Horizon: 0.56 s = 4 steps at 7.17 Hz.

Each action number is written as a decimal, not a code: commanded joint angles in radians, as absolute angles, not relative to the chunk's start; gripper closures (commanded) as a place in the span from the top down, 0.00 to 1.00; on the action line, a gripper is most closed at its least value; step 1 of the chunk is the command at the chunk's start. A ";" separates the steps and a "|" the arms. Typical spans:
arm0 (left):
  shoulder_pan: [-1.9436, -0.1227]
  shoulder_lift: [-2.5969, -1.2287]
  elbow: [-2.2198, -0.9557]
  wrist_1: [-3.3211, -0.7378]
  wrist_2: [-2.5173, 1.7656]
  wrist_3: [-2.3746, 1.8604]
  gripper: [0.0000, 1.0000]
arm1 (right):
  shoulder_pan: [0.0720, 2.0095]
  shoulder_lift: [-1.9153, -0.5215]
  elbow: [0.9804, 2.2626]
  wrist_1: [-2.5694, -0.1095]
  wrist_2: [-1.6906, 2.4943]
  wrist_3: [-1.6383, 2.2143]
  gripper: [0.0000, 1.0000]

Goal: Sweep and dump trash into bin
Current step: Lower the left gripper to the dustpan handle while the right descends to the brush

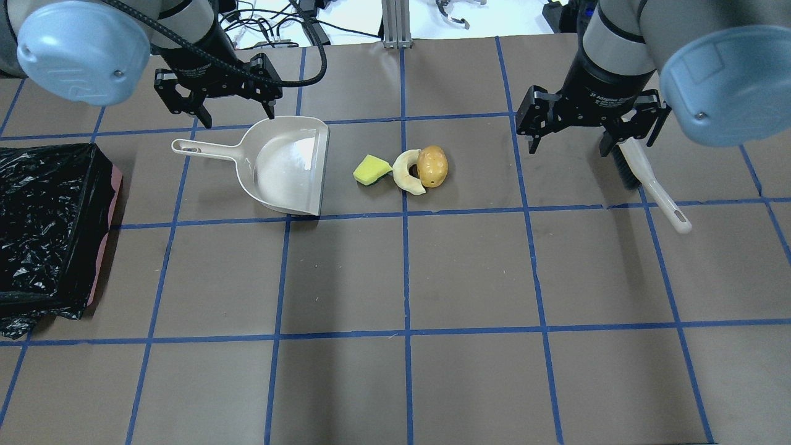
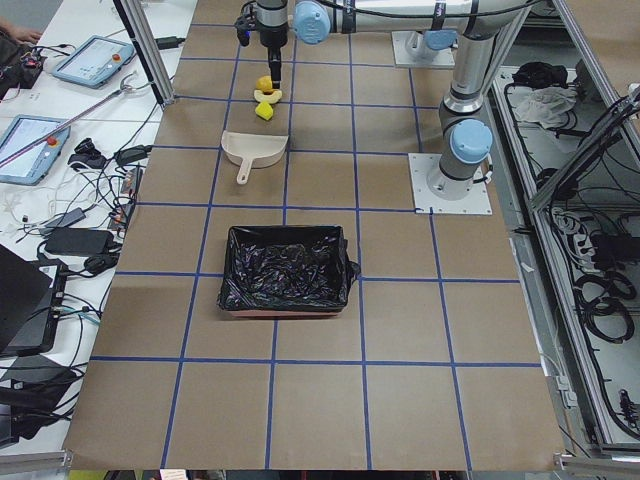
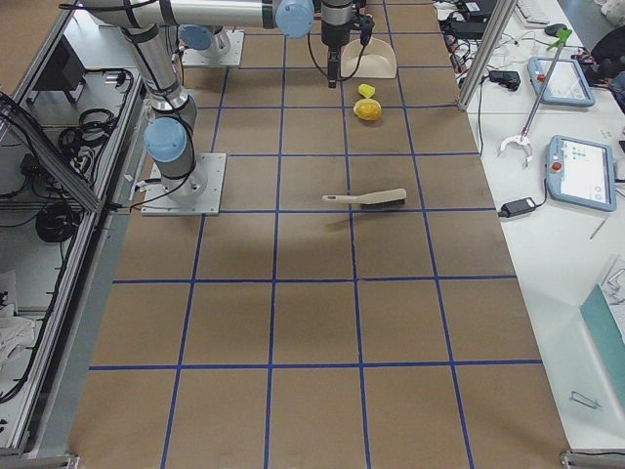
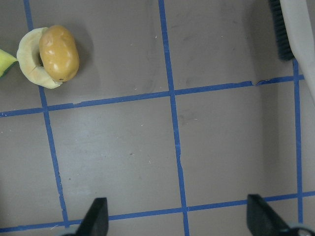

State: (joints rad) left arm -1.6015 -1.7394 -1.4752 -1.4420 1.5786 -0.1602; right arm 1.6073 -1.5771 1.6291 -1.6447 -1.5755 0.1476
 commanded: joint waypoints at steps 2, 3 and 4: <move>-1.603 -1.733 -1.477 -1.443 1.585 -0.164 1.00 | 1.608 -1.577 1.629 -1.644 -1.580 0.130 1.00; -1.585 -1.746 -1.476 -1.440 1.579 -0.135 1.00 | 1.603 -1.566 1.629 -1.654 -1.583 0.127 1.00; -1.574 -1.764 -1.474 -1.405 1.583 0.040 1.00 | 1.586 -1.548 1.634 -1.663 -1.588 0.053 1.00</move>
